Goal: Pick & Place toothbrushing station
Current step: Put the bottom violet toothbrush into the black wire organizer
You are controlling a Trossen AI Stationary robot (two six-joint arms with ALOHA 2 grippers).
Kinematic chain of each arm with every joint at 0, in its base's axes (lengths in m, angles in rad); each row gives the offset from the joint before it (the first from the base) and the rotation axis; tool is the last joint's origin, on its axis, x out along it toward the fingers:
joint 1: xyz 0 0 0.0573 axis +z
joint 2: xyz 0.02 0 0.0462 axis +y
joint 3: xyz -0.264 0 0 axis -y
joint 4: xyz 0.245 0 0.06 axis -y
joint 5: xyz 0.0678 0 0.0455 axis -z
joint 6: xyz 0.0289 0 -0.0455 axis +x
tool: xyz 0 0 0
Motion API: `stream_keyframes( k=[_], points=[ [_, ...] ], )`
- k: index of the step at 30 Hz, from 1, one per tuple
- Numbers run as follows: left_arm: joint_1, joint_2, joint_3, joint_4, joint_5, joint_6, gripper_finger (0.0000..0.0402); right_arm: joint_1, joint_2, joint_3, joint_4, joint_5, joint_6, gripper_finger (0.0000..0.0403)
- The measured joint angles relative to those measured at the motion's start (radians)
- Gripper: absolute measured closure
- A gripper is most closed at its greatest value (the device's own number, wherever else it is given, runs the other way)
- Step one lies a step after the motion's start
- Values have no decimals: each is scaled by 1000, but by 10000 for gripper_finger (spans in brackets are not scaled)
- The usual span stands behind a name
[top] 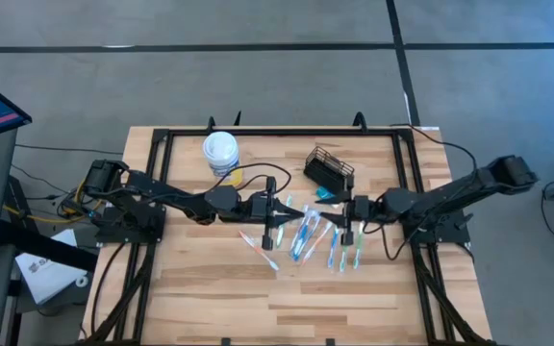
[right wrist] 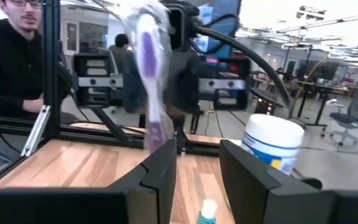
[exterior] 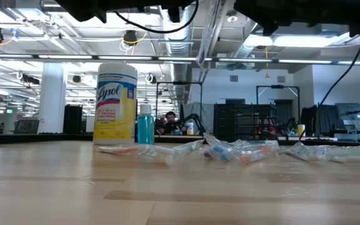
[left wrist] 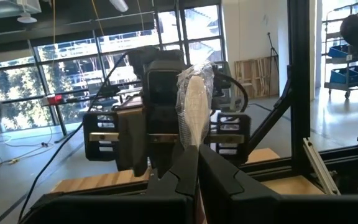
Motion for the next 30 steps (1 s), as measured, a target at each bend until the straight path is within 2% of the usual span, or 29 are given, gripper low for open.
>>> stream_keyframes(
  k=[8,13,18,30],
  points=[
    [0,0,0,0,-2,0,401,5,18,25,8,-15,-15,290],
    [0,0,0,0,-2,0,401,5,20,25,46,-73,-15,290],
    [0,0,0,5,-2,0,401,3,68,33,110,-87,-19,290],
    [0,-1,0,6,-2,0,401,-4,183,138,105,-87,-71,290]
  ],
)
